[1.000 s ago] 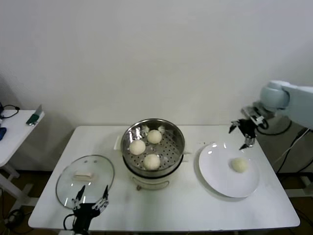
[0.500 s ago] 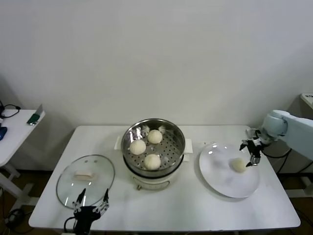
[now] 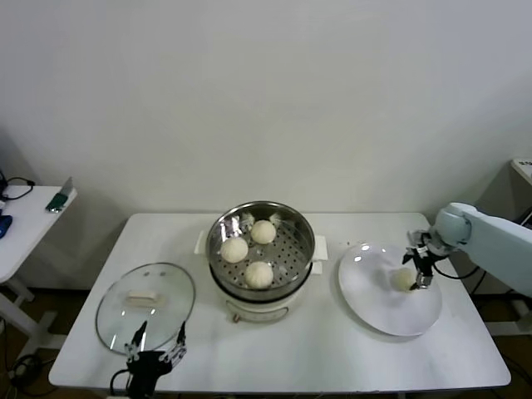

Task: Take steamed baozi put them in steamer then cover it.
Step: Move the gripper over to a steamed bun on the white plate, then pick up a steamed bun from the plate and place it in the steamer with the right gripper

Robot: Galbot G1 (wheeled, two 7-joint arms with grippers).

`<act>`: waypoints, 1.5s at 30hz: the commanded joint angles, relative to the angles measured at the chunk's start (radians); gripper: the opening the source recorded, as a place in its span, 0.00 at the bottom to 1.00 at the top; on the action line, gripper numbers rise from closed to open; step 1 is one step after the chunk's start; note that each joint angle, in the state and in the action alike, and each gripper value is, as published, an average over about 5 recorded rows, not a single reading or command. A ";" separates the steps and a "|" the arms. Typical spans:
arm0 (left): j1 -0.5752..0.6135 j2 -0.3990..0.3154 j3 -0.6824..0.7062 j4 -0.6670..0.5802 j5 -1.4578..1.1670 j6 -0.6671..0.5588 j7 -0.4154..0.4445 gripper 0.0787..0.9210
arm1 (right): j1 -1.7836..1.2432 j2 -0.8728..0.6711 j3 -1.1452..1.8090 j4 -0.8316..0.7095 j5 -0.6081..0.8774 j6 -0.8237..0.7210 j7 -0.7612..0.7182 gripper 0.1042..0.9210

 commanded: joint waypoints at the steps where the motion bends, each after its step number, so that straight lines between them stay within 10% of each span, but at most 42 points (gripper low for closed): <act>1: 0.000 0.003 0.001 0.001 -0.001 0.000 -0.001 0.88 | -0.001 -0.004 0.004 0.007 0.009 -0.014 -0.018 0.71; 25: -0.006 0.022 0.009 -0.022 -0.010 0.005 0.010 0.88 | 0.989 0.265 -0.509 0.547 0.786 -0.183 0.005 0.62; 45: 0.012 0.019 -0.009 -0.023 -0.008 -0.011 0.007 0.88 | 0.528 0.459 -0.432 0.403 0.528 -0.233 0.147 0.62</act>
